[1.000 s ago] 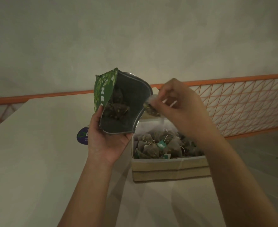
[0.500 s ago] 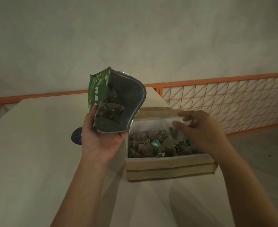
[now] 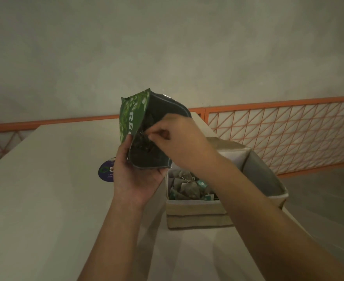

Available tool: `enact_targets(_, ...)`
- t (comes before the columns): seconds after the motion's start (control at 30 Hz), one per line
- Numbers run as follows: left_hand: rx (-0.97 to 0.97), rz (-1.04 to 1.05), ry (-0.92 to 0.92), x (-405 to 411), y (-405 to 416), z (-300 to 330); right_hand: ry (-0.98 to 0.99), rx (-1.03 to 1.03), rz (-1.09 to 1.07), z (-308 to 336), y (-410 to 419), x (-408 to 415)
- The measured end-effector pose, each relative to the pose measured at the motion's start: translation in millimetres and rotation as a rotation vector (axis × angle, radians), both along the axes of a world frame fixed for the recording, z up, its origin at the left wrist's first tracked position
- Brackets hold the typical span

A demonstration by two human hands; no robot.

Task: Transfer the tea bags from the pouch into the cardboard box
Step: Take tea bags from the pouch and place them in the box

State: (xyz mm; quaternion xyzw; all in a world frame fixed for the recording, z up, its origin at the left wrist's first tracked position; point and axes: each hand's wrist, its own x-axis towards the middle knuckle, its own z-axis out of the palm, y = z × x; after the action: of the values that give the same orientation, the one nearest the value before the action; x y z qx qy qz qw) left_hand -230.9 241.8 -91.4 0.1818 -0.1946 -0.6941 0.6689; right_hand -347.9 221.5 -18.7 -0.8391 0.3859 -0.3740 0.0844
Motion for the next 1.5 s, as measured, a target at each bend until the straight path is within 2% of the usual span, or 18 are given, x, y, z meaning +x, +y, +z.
enact_targets(0.1, 0.016, 0.009, 0.004, -1.2, -0.7, 0.8, 0.251, 0.052, -0.083, 3.8, -31.3, 21.0)
enact_targets(0.27, 0.033, 0.000, -0.011, -2.5, 0.0, 2.5, 0.519, 0.098, -0.194, 2.8, -58.9, 38.1)
enact_targets(0.37, 0.033, 0.013, 0.011, -2.7, -0.4, 3.2, 0.617, 0.129, -0.214, -4.6, -69.5, 46.9)
enact_targets(0.47, 0.043, 0.013, 0.022, -2.3, -1.1, 2.1, 0.626, 0.118, -0.242, -10.9, -75.6, 50.0)
enact_targets(0.63, 0.022, -0.024, 0.020, -1.1, -0.2, 2.8, 0.472, 0.065, -0.188, -7.6, -74.6, 37.7)
enact_targets(0.9, -0.003, -0.057, -0.002, 0.4, -0.9, 1.5, -0.379, 0.196, -0.002, 4.9, 1.3, -30.5)
enact_targets(1.03, -0.027, -0.070, 0.027, 1.7, -1.4, -0.6, -0.609, 0.200, -0.077, -7.3, 18.0, -74.2)
enact_targets(1.2, -0.019, -0.063, 0.040, -0.3, -0.4, 0.3, -0.555, 0.204, -0.243, -27.2, 26.6, -122.2)
enact_targets(1.33, -0.021, -0.044, 0.025, -2.6, 0.9, 1.7, -0.413, 0.240, -0.378, -49.7, 23.6, -139.6)
enact_targets(1.5, -0.020, -0.036, 0.002, -3.2, 2.1, 2.3, -0.311, 0.233, -0.425, -54.5, 14.5, -134.8)
